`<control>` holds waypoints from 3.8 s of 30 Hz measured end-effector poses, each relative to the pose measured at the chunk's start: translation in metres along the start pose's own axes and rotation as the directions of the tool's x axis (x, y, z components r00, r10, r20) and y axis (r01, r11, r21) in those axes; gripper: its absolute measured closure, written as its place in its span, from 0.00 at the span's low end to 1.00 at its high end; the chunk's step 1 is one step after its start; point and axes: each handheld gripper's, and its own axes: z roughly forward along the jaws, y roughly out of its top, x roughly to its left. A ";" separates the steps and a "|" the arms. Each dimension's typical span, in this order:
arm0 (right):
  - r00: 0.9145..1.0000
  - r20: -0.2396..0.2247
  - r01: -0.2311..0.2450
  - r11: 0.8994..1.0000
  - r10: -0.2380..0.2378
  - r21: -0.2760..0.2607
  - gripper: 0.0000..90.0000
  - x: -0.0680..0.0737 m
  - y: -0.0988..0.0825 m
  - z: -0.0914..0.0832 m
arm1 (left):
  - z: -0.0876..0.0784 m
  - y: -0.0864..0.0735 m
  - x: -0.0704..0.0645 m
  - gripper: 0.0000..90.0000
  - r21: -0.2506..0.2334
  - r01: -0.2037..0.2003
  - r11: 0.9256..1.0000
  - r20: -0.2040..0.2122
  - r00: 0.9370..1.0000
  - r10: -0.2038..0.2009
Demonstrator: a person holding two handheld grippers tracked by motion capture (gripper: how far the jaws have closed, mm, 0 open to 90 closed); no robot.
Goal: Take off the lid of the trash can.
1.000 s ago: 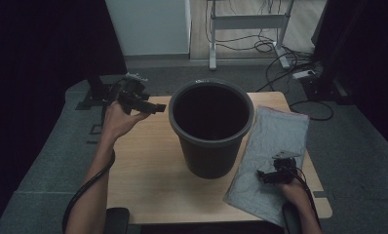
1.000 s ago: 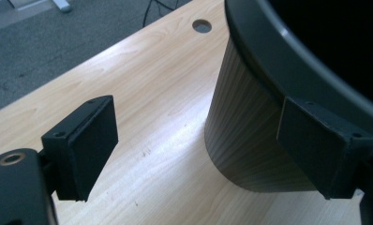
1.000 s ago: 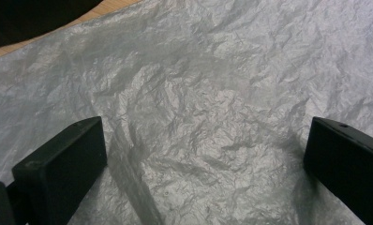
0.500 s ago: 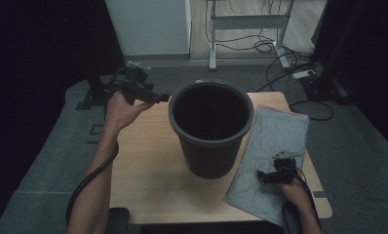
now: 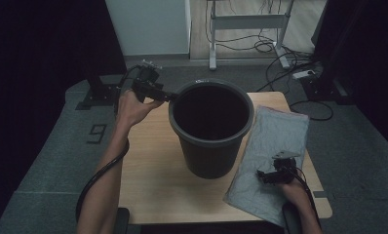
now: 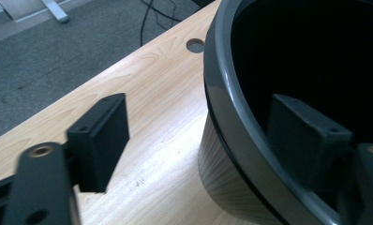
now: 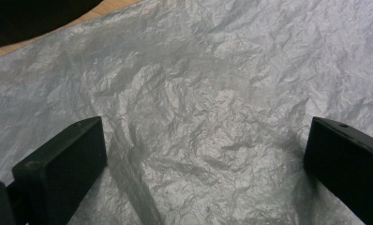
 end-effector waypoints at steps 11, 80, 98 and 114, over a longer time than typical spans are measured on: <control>1.000 -0.001 0.000 1.000 0.000 0.000 0.00 0.000 0.000 0.000 | 0.018 0.011 -0.007 0.45 0.058 -0.007 0.998 0.002 1.000 0.007; 1.000 -0.004 0.004 1.000 -0.004 0.000 0.00 0.000 0.000 0.000 | -0.027 -0.007 0.017 0.88 0.046 0.187 0.981 0.013 0.982 -0.188; 1.000 -0.003 0.003 1.000 -0.003 0.000 0.00 0.001 0.000 0.000 | -0.046 -0.040 0.040 0.88 0.031 0.246 0.969 0.001 0.969 -0.246; 1.000 -0.003 0.003 1.000 -0.003 0.000 0.00 0.001 0.000 0.000 | -0.071 -0.072 0.059 0.88 -0.002 0.298 0.955 -0.031 0.954 -0.298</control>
